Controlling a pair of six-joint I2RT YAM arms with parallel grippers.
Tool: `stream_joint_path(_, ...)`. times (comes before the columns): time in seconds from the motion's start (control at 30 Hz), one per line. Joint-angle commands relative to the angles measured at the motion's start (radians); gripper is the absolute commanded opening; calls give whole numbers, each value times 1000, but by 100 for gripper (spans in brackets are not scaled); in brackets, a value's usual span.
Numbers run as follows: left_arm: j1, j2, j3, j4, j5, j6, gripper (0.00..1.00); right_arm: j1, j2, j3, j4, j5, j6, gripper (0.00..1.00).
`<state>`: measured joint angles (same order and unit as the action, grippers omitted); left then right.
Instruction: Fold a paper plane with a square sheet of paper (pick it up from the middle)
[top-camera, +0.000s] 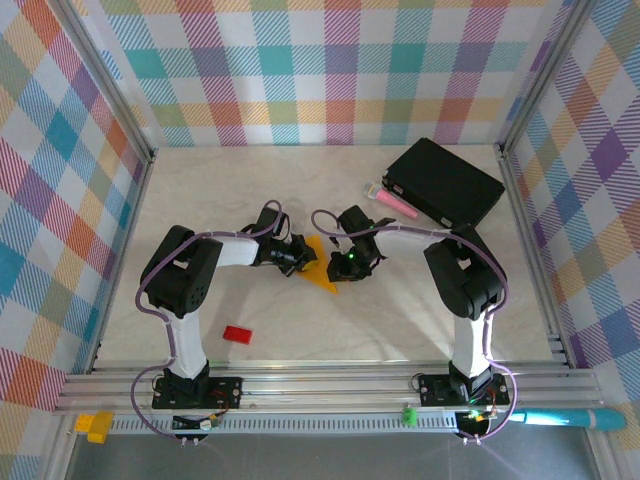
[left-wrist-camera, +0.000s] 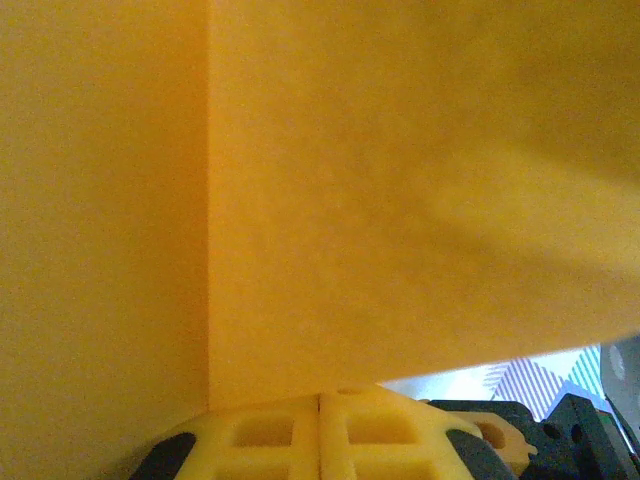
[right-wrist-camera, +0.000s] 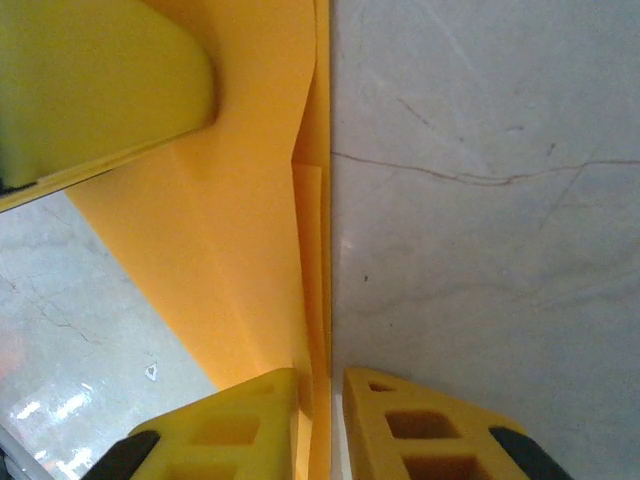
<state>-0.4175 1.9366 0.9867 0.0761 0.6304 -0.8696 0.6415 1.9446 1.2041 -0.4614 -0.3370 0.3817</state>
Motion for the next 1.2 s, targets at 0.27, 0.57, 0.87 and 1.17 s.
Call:
stream_joint_path(0.27, -23, -35, 4, 5, 0, -6, 9, 42, 100, 18, -73, 45, -14, 18)
stream_joint_path(0.57, -44, -58, -4, 1, 9, 8, 8, 46, 109, 30, -95, 73, -7, 17)
stream_joint_path(0.87, -47, -20, 15, -112, -76, 35, 5, 46, 109, 28, -98, 84, 5, 16)
stream_joint_path(1.17, -46, 9, 15, -184, -155, 43, 3, 46, 89, 27, -93, 88, 18, 15)
